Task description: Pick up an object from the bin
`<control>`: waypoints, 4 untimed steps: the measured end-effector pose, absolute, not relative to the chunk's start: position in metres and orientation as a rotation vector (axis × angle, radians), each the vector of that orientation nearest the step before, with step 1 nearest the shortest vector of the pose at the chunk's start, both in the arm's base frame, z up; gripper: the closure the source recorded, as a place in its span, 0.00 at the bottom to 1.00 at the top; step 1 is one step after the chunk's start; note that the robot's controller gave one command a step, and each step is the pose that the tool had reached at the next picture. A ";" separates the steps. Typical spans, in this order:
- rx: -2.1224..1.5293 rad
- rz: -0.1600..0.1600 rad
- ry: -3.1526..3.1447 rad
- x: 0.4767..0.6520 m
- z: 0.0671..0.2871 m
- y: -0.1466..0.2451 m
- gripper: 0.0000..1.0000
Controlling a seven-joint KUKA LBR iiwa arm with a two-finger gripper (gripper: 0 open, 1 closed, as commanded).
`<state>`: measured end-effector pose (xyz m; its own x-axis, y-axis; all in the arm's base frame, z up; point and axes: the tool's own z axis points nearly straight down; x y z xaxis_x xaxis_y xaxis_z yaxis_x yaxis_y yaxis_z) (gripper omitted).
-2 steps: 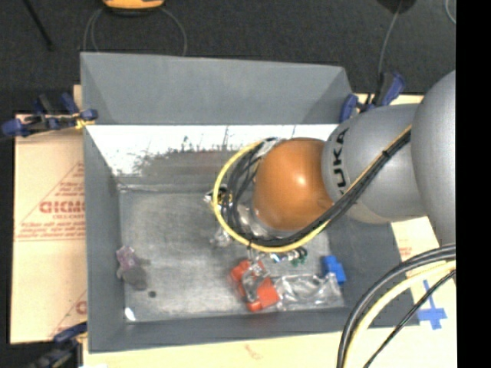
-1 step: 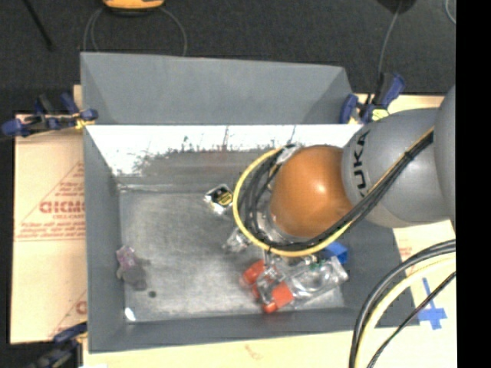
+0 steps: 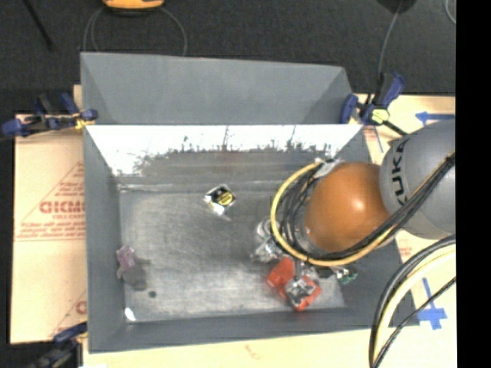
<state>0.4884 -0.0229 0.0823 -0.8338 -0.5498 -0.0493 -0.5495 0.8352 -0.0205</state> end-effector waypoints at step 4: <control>-1.582 -0.010 2.706 0.492 0.231 -0.147 1.00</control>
Offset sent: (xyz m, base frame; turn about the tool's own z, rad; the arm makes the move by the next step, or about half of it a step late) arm 0.0419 -0.0717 -0.0123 -0.1274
